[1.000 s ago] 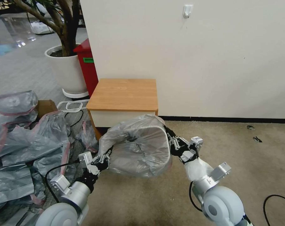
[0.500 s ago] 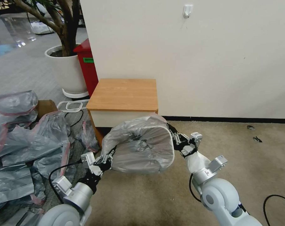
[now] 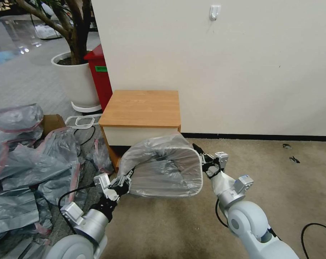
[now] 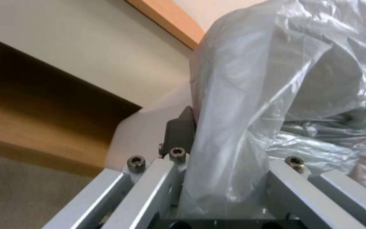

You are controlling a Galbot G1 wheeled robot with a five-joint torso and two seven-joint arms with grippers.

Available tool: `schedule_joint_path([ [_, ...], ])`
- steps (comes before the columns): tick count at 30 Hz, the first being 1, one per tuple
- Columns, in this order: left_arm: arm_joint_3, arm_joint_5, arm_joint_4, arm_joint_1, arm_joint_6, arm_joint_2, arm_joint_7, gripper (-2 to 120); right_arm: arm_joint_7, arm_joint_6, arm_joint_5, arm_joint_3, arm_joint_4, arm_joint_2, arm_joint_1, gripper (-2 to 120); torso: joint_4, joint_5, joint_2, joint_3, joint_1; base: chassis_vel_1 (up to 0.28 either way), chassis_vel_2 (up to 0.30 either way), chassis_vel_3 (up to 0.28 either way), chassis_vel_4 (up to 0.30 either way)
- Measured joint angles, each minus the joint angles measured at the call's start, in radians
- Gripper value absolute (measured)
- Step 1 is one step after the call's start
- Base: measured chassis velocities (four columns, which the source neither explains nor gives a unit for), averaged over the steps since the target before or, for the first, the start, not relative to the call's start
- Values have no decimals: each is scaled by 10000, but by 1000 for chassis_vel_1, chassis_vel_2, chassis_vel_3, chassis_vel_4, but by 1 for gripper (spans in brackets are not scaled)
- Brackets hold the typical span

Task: Pick up the garbage bag from the table and place it over the trash can.

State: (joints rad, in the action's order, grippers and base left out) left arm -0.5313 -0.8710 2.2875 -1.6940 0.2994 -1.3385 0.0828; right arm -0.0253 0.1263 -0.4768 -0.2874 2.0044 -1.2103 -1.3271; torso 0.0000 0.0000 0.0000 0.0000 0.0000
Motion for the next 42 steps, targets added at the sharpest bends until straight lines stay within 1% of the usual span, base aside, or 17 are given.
schedule_joint_path([
  [11, -107, -4, 15, 81, 38, -12, 114, 7, -220, 349, 1071, -108, 207, 41, -155, 0, 0, 1, 0, 0, 0, 0, 0, 0, 0],
  [14, -248, 130, -78, 154, 58, 22, -149, 5, -219, 352, 1058, -192, 641, 72, -411, 15, 0, 0, 0, 0, 0, 0, 0, 0, 0],
  [16, -271, 234, -124, 167, 60, 28, -267, 5, -204, 354, 957, -208, 804, 74, -496, 18, 0, 0, 0, 0, -1, 0, 0, 0, 0],
  [20, -386, 462, -283, 249, 55, 57, -755, 3, 46, 558, 373, -325, 1354, 97, -786, 36, 0, -1, 0, 0, -1, 0, 0, 0, 0],
  [21, -386, 462, -283, 249, 55, 57, -755, 3, 46, 558, 373, -325, 1354, 97, -786, 36, 0, -1, 0, 0, -1, 0, 0, 0, 0],
  [24, -453, 514, -352, 305, 47, 87, -930, 3, 113, 635, 122, -389, 1609, 152, -917, 51, 0, 0, 0, 0, -1, 0, 0, 0, 0],
  [25, -453, 514, -352, 305, 47, 87, -930, 3, 113, 635, 122, -389, 1609, 152, -917, 51, 0, 0, 0, 0, -1, 0, 0, 0, 0],
  [29, -486, 552, -477, 326, 43, 85, -1135, 3, 120, 584, 50, -641, 1868, 115, -1114, 71, 0, 0, 0, 0, 0, 0, 0, 0, 0],
  [30, -486, 552, -477, 326, 43, 85, -1135, 3, 120, 584, 50, -641, 1868, 115, -1114, 71, 0, 0, 0, 0, 0, 0, 0, 0, 0],
  [33, -441, 1024, -585, 322, 24, 85, -1294, 3, 110, 212, 157, -902, 2167, 23, -1301, 84, 0, 0, 0, -1, 0, 0, 0, 0, 0],
  [34, -441, 1024, -585, 322, 24, 85, -1294, 3, 110, 212, 157, -902, 2167, 23, -1301, 84, 0, 0, 0, -1, 0, 0, 0, 0, 0],
  [36, -356, 1574, -611, 296, -47, 156, -1326, 3, 223, -266, 696, -924, 2515, 104, -1409, 92, 0, 0, 0, -1, 0, 0, 0, 0, 0],
  [37, -297, 1923, -611, 274, -75, 209, -1326, 3, 336, -430, 1068, -886, 2687, 213, -1450, 92, 0, 0, 0, -1, 0, 0, 0, 0, 0],
  [38, -297, 1923, -611, 274, -75, 209, -1326, 3, 336, -430, 1068, -886, 2687, 213, -1450, 92, 0, 0, 0, -1, 0, 0, 0, 0, 0],
  [39, -214, 2333, -601, 247, -96, 280, -1326, 3, 524, -616, 1674, -757, 2940, 410, -1477, 92, 0, -1, 0, -1, -1, 0, 0, 0, 0],
  [41, -47, 3053, -503, 196, -14, 372, -1333, 3, 739, -717, 2642, -419, 3261, 853, -1432, 82, 0, 0, 0, -1, 0, 0, 0, 0, 0],
  [42, -47, 3053, -503, 196, -14, 372, -1333, 3, 739, -717, 2642, -419, 3261, 853, -1432, 82, 0, 0, 0, -1, 0, 0, 0, 0, 0],
])
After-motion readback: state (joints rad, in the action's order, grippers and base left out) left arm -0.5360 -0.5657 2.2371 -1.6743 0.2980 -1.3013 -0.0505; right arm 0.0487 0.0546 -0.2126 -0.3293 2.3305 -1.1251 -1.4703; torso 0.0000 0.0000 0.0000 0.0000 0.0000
